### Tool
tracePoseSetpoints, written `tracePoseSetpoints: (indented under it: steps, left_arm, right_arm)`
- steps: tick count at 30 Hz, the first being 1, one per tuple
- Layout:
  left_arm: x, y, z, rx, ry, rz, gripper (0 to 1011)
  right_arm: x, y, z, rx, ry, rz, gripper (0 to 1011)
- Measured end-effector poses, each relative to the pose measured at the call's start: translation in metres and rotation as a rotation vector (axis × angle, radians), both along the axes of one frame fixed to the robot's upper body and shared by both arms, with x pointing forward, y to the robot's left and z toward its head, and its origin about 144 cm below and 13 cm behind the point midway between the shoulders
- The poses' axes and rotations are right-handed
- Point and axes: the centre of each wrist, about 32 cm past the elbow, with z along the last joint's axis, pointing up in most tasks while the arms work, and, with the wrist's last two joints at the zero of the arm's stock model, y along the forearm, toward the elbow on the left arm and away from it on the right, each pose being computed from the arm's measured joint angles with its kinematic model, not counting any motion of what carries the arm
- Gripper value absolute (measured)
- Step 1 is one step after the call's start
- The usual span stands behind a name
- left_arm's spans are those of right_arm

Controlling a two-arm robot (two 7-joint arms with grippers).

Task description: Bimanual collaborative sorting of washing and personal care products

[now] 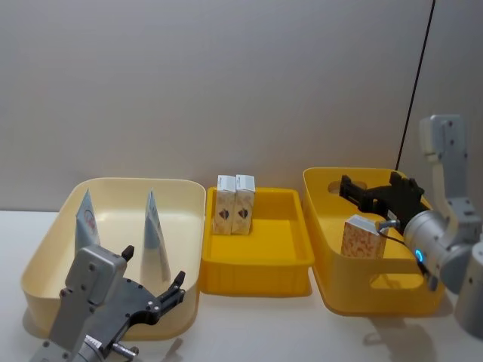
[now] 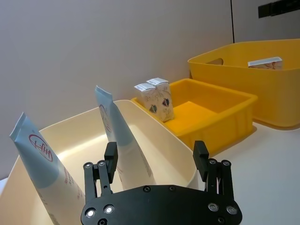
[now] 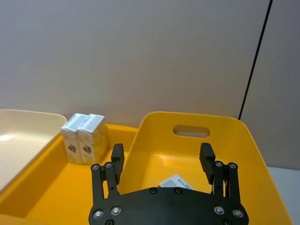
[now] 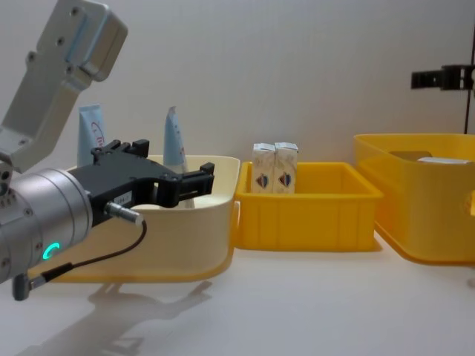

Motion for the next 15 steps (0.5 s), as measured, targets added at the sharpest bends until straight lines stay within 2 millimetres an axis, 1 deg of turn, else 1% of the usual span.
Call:
tracePoseSetpoints:
  steps: [2,3,6,12,15]
  left_arm:
    - [0.000,0.000,0.000,0.000,0.000,0.000,1003]
    - [0.000,0.000,0.000,0.000,0.000,0.000,1003]
    - [0.000,0.000,0.000,0.000,0.000,0.000,1003]
    - [0.001,0.000,0.000,0.000,0.001,0.001,1003]
    - [0.002,-0.001,0.000,-0.001,0.002,0.003,1003]
  right_arm:
    - [-0.010,0.003,-0.001,0.001,-0.043,0.027,1001]
    - [-0.010,0.003,-0.001,0.001,-0.043,0.027,1001]
    - [-0.023,0.007,-0.001,0.002,-0.089,0.059,1001]
    - [-0.037,0.012,0.000,0.005,-0.144,0.096,1001]
    - [-0.041,0.013,-0.001,0.006,-0.157,0.106,1001]
